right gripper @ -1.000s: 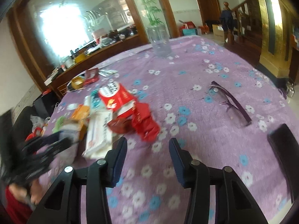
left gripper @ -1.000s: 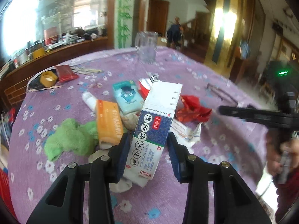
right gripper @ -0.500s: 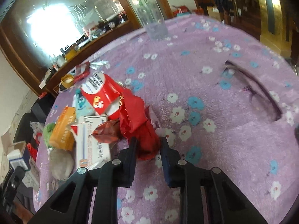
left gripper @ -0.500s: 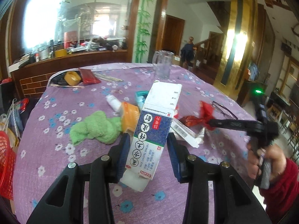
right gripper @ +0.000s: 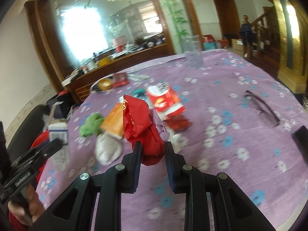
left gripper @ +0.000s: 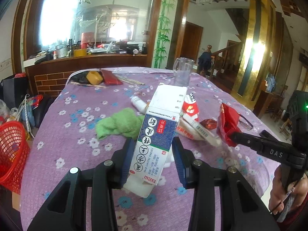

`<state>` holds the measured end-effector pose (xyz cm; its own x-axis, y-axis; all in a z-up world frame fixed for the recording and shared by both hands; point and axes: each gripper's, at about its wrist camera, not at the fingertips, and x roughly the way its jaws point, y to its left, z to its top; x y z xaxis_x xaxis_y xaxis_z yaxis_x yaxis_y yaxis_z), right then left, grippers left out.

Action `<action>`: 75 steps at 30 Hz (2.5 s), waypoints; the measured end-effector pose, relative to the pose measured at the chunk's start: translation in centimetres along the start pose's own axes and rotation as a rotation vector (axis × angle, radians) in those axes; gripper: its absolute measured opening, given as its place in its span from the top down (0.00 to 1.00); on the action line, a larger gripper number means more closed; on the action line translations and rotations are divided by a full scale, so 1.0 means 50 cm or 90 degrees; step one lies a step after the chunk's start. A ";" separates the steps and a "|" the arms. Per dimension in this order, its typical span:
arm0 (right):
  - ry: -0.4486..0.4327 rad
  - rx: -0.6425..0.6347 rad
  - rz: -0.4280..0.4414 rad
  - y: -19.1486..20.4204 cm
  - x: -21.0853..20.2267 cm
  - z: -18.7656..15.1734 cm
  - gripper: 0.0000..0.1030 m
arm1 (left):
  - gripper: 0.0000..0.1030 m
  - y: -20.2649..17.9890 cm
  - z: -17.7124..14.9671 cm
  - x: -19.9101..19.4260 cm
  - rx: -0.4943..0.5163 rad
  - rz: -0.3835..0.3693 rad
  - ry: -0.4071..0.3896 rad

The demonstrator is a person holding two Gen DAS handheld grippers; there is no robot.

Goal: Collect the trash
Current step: 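Carry the box with the left tool while the right tool carries the bag toward the red basket, then open the left tool over the red basket while the right tool releases the bag there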

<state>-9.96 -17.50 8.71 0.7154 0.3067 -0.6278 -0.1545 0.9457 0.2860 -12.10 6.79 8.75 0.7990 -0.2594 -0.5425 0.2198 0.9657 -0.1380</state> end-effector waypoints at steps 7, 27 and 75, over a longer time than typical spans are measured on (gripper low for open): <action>0.029 -0.018 0.026 0.035 0.017 -0.025 0.75 | 0.62 0.025 -0.013 -0.008 -0.015 0.014 0.007; 0.083 -0.092 0.116 0.183 0.077 -0.013 0.75 | 0.62 0.178 -0.009 -0.102 -0.112 0.093 -0.034; 0.147 -0.141 0.232 0.435 0.194 0.013 0.57 | 0.33 0.367 -0.030 -0.133 -0.198 0.191 -0.003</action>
<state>-5.94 6.00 9.29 0.4221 0.6148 -0.6663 -0.5258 0.7647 0.3725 -14.21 26.27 8.58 0.8048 0.0345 -0.5925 -0.2016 0.9548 -0.2183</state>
